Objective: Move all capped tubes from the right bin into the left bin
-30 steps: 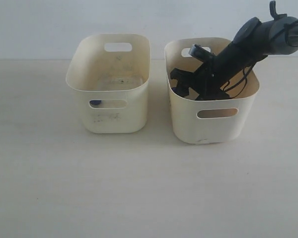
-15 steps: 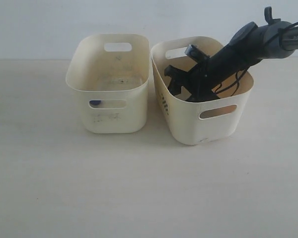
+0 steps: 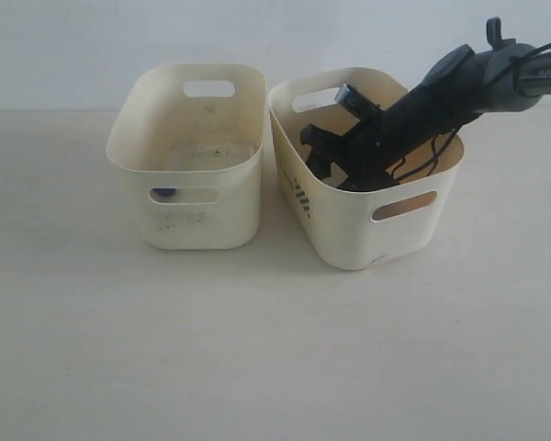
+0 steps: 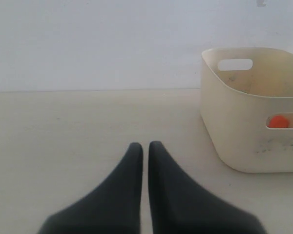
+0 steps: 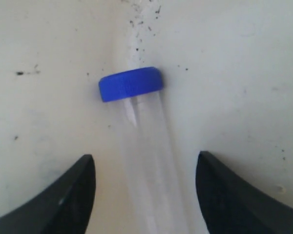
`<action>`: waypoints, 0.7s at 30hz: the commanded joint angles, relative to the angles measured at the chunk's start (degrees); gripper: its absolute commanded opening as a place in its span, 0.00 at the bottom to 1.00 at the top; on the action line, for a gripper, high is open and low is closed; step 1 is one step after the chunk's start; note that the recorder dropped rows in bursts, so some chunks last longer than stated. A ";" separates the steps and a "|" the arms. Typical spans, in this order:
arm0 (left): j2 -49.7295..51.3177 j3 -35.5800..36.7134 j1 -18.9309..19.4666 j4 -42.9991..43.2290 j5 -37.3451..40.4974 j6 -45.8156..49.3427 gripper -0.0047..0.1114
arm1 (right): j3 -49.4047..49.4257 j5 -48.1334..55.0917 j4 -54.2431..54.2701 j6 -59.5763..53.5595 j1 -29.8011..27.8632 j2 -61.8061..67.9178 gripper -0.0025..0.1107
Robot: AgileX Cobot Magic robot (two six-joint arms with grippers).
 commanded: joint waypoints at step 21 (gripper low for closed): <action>0.03 -0.21 0.02 -0.36 -0.26 -0.54 0.08 | 0.80 0.01 -8.92 8.27 -2.77 -3.04 0.02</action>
